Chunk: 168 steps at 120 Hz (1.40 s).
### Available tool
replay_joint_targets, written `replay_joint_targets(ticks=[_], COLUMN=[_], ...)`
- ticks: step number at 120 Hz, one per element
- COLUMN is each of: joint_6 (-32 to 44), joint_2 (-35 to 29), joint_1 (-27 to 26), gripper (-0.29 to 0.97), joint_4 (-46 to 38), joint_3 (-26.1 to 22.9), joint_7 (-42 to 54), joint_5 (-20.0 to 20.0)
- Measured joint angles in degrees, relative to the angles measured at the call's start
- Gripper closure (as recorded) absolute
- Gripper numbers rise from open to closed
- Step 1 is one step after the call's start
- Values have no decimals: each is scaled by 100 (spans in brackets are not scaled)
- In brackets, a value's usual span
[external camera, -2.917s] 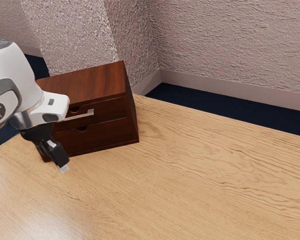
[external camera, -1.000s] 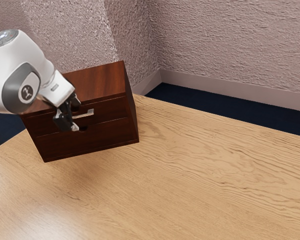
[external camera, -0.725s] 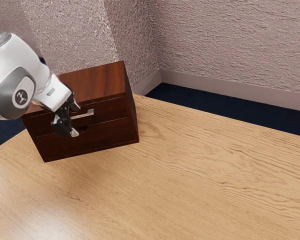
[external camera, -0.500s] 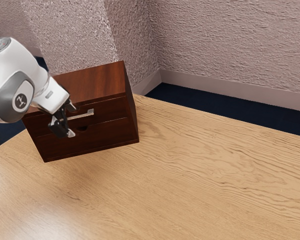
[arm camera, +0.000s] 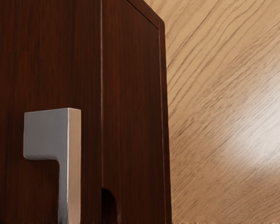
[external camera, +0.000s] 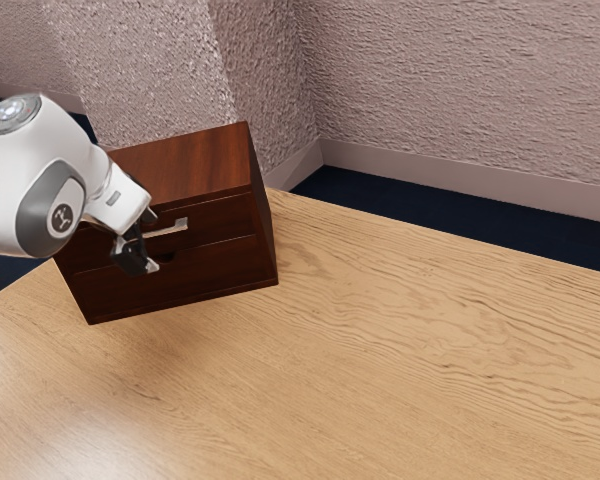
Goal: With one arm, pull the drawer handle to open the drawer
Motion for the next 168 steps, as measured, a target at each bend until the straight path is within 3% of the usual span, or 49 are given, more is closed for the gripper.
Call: replay_joint_targets(ticks=[168], joint_6=[696], joint_2=[29], joint_1=[3], gripper=[0], joint_4=[-434], joint_3=[-36], joint_7=[-322], joint_5=[49])
